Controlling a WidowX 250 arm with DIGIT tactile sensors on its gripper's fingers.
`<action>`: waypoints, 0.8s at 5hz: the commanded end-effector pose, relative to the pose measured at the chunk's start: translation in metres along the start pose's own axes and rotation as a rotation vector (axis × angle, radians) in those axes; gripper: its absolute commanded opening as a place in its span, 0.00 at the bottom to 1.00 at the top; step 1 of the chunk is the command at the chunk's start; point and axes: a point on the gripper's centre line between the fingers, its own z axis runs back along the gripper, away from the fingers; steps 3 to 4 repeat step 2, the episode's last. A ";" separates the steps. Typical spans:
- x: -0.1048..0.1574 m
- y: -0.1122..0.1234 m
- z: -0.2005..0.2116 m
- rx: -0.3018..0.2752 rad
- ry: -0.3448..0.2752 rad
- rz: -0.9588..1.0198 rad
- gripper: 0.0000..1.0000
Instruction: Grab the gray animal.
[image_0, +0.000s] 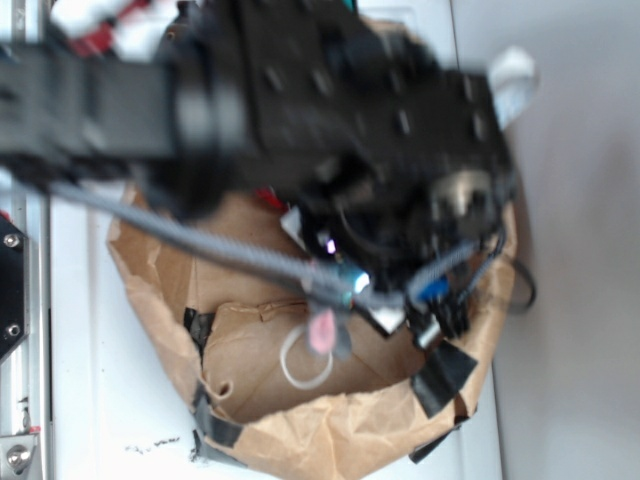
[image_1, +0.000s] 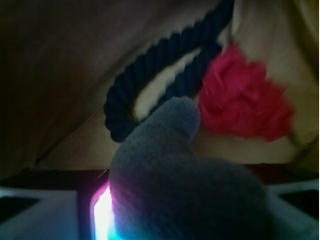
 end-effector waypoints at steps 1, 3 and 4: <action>-0.027 0.001 0.075 0.025 -0.295 -0.127 0.00; -0.027 0.003 0.078 0.043 -0.309 -0.172 0.00; -0.027 0.003 0.078 0.043 -0.309 -0.172 0.00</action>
